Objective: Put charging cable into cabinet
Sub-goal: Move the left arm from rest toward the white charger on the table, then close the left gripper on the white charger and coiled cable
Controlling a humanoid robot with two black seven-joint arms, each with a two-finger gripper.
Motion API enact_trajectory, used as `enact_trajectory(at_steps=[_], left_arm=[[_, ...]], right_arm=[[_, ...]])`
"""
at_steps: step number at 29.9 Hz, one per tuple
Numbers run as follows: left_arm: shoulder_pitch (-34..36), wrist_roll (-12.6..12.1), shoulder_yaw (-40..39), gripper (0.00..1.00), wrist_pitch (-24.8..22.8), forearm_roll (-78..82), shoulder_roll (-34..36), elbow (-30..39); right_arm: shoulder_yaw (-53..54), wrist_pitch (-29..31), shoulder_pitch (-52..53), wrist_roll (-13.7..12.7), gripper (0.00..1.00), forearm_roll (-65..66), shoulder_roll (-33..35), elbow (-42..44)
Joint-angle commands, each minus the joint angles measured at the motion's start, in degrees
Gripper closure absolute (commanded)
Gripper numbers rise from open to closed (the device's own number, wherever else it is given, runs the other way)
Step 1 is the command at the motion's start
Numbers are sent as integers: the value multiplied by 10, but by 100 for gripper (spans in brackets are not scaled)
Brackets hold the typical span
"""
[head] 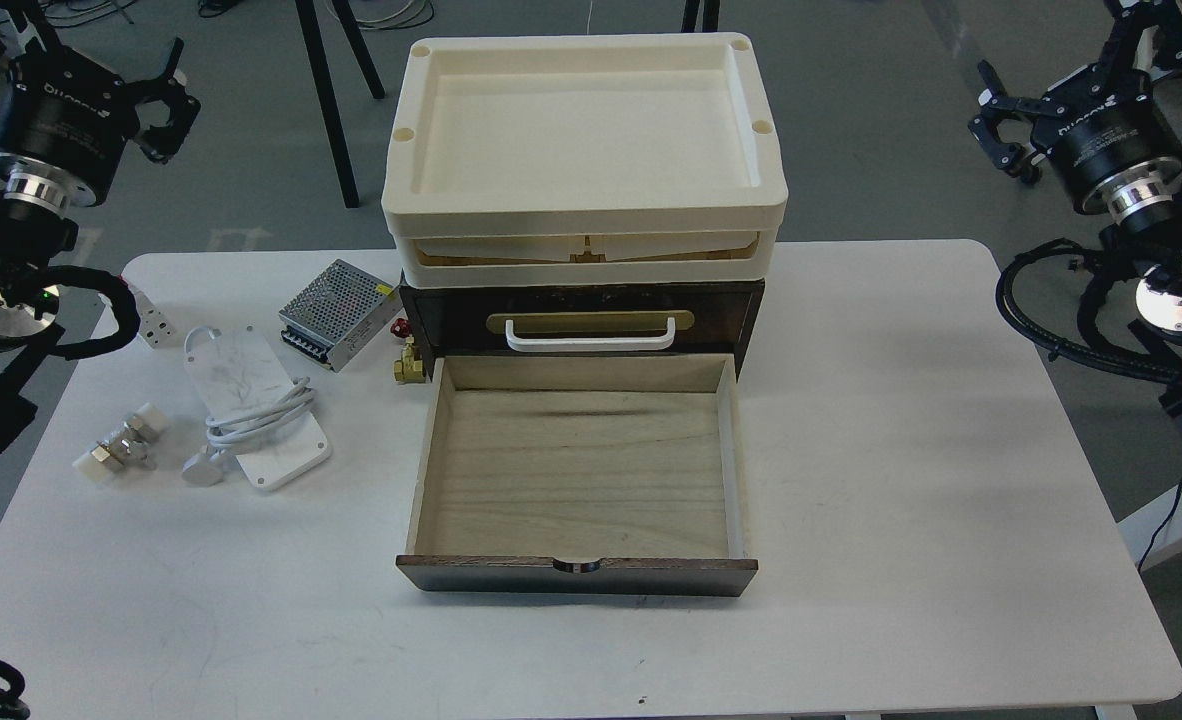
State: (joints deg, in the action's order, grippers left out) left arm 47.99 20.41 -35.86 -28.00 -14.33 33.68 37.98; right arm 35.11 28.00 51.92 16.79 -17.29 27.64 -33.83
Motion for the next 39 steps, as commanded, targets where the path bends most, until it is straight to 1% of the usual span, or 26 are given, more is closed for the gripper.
enact_trajectory(at_steps=[1, 3, 5, 6, 7, 8, 10, 11, 13, 16, 17, 19, 22, 24, 26, 28, 29, 31, 33, 35, 37, 39], left_arm=[[-1, -2, 1, 0, 0, 1, 0, 0], [-1, -1, 1, 0, 0, 1, 0, 0], [-1, 6, -9, 0, 0, -3, 0, -1], [-1, 4, -10, 0, 0, -9, 4, -8], [-1, 1, -11, 0, 0, -10, 11, -30], [-1, 1, -11, 0, 0, -12, 11, -67], [2, 4, -20, 0, 0, -14, -7, -149], [3, 9, -28, 0, 0, -18, -25, -165], [-1, 27, -53, 0, 0, -29, -57, -166], [-32, 68, -109, 0, 0, -35, -52, -150], [-46, 74, -129, 0, 0, -34, -50, -123], [-68, 75, -156, 0, 0, -33, -35, -36], [-99, 75, -159, 0, 0, -14, 30, 121], [-107, 76, -162, 0, 0, 38, 70, 205], [-108, 76, -161, 0, 0, 130, 105, 267], [-113, 76, -157, 0, 0, 272, 125, 313], [-123, 76, -155, 0, 0, 362, 132, 341], [-163, 76, -155, 0, 0, 545, 154, 403], [-205, 76, -151, 0, 42, 705, 180, 449], [-240, 76, -131, 0, 78, 831, 207, 475], [-258, 76, -102, 1, 114, 913, 233, 483], [-263, 76, -68, 1, 155, 979, 259, 483]], right_arm=[[2, 0, -10, 1, 0, 0, -1, -2], [2, 0, -12, 1, 0, 0, -4, -3], [2, 0, -12, 1, 0, 0, -4, -2], [3, 0, -12, 1, 0, 0, -4, -2], [3, 0, -12, 1, 0, 0, -4, -2], [4, 0, -12, 1, 0, 0, -5, -2], [7, 0, -11, 1, 0, -1, -5, -3], [10, 0, -11, 1, 0, 0, -6, -3], [21, 0, -12, 1, 0, 0, -8, -2], [28, 0, -12, 1, 0, 0, -14, -2], [29, 0, -13, 1, 0, -1, -14, -2], [29, 0, -14, 1, 0, -1, -14, -2], [29, 0, -16, 1, 0, -1, -14, -1], [30, 0, -16, 1, 0, -1, -8, -1], [30, 0, -23, 1, 0, -1, -6, 0], [38, 0, -31, 1, 0, -1, 3, 0], [44, 0, -37, 1, 0, -2, 10, 0], [56, 0, -51, 1, 0, -3, 27, -1], [67, 0, -63, 1, 0, -2, 39, -1], [74, 0, -76, 1, 0, -3, 49, -1], [79, 0, -85, 1, 0, -3, 57, -2], [81, 0, -94, 1, 0, -3, 58, -3]])
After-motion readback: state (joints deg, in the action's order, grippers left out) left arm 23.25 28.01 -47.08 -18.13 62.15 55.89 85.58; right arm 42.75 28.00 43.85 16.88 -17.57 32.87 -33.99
